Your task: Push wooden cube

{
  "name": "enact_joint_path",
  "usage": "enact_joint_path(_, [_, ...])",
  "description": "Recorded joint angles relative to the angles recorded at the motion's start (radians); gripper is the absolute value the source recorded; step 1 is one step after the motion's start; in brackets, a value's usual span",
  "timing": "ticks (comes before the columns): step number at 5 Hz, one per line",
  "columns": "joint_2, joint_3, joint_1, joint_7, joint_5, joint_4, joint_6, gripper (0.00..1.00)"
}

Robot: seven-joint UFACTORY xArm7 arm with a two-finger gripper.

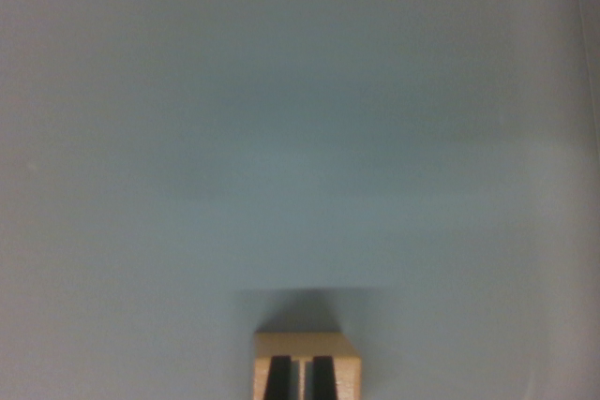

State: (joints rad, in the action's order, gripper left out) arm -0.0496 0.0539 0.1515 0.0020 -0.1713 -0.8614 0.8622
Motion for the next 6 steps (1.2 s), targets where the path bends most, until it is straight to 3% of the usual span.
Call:
enact_joint_path(1, [-0.006,0.007,0.0087,-0.002,-0.0093,0.047,-0.046,0.00])
enact_joint_path(2, [-0.006,0.007,0.0087,-0.002,-0.0093,0.047,-0.046,0.00])
enact_joint_path(3, [-0.013,0.013,0.0174,-0.003,-0.0185,0.094,-0.092,0.00])
enact_joint_path(4, [-0.013,0.013,0.0174,-0.003,-0.0185,0.094,-0.092,0.00])
enact_joint_path(5, [-0.019,0.020,0.0258,-0.005,-0.0275,0.139,-0.136,0.00])
enact_joint_path(6, [-0.019,0.020,0.0258,-0.005,-0.0275,0.139,-0.136,0.00])
